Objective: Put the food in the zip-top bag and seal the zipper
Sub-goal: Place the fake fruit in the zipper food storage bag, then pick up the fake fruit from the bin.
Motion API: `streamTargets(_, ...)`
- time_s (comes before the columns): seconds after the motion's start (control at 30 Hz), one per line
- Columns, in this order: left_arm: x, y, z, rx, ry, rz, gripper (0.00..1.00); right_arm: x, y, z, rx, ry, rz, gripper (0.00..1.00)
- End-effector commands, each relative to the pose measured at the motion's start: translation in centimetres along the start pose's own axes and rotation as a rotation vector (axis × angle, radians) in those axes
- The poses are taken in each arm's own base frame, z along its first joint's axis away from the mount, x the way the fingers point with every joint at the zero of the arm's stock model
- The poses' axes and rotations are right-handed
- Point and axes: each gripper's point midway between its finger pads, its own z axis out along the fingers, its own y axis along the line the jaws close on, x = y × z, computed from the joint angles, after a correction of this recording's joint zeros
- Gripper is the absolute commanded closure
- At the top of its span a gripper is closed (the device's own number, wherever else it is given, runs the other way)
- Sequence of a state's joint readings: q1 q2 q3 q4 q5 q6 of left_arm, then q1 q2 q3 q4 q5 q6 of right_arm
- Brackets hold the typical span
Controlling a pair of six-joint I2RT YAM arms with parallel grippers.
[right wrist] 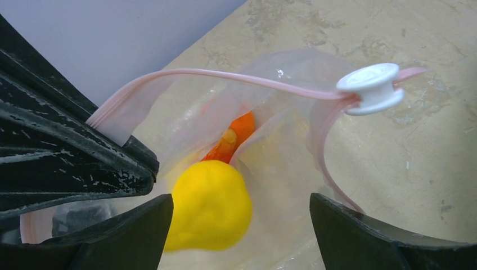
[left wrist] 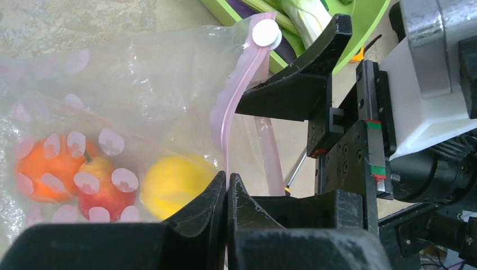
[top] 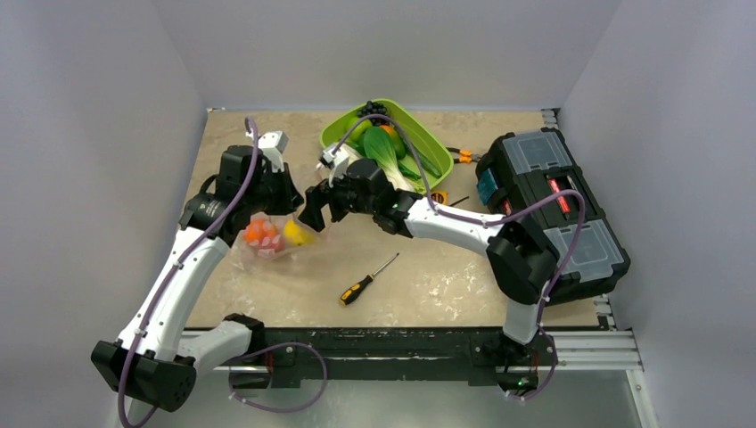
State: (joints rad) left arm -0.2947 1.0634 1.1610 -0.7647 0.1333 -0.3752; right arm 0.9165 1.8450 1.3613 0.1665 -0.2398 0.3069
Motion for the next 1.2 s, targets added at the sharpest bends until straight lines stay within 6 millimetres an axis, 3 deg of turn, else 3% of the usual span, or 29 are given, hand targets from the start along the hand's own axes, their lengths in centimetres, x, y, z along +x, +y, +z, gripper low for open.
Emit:
streamTargets(0.0,-1.9,-0.1,-1.1,-0.009,-0.088,0.001,1.00,-4.2,1.3,-2.0,0.012,-0.103,-0.012,0.06)
streamTargets(0.3,-1.9,1.0,-0.9,-0.068,-0.094,0.005,1.00,-5.5,1.1,-4.3,0.056,-0.154,-0.035,0.03)
streamTargets(0.57,-1.8,1.9,-0.5,-0.110,-0.088,0.006,1.00,-6.0,-2.3,-6.8,0.154,-0.205,0.020,0.03)
streamTargets(0.67,-1.7,1.9,-0.3,-0.111,-0.085,0.007,1.00,-6.9,-5.8,-7.3,0.255,-0.234,0.090,0.05)
streamTargets(0.87,-1.3,2.1,0.4,-0.121,-0.054,0.006,1.00,-9.6,-15.2,-7.2,0.495,-0.297,0.223,0.06)
streamTargets(1.17,-1.1,2.1,0.7,-0.121,-0.039,0.007,1.00,-12.3,-26.0,-4.4,0.791,-0.380,0.296,0.05)
